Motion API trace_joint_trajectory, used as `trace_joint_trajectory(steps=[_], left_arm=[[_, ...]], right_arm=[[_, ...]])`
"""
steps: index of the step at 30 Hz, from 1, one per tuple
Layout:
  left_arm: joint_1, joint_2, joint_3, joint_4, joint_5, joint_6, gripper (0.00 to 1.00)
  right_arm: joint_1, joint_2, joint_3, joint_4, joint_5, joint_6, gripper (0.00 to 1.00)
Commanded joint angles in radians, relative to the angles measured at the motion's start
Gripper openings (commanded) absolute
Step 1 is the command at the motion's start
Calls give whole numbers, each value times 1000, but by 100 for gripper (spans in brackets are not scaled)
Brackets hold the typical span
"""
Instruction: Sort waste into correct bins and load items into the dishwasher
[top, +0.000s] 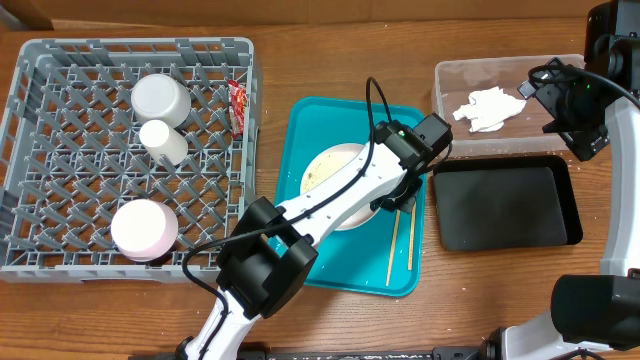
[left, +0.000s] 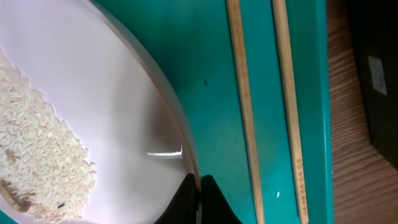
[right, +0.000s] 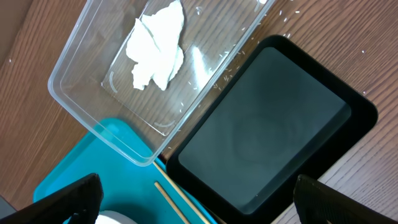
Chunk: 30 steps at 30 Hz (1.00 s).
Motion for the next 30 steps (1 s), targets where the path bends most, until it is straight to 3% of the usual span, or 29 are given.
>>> trace_joint_trajectory(steps=[1, 2, 3, 11, 18, 21, 24, 26, 27, 30], left_arm=[[-7, 7, -12, 2, 33, -18, 11], [-6, 7, -12, 2, 33, -17, 25], [-6, 7, -11, 2, 34, -17, 29], [41, 6, 50, -63, 34, -6, 40], [133, 6, 236, -220, 32, 3, 50], [192, 6, 341, -299, 32, 20, 64], [251, 6, 428, -364, 33, 21, 70], [293, 6, 481, -401, 35, 21, 83], [310, 6, 500, -415, 45, 21, 99], [359, 6, 533, -446, 87, 29, 100]], right_arm=[[-2, -18, 14, 5, 0, 4, 100], [-2, -18, 14, 5, 0, 4, 100], [-2, -18, 14, 5, 0, 4, 100], [-2, -18, 14, 55, -14, 5, 100], [-2, -18, 14, 92, -213, 4, 100], [-2, -18, 14, 44, -386, 4, 100], [0, -18, 14, 66, -496, 3, 100], [10, -18, 14, 74, -513, -2, 100], [17, -18, 14, 76, -509, -15, 100], [45, -18, 14, 76, -510, -109, 100]])
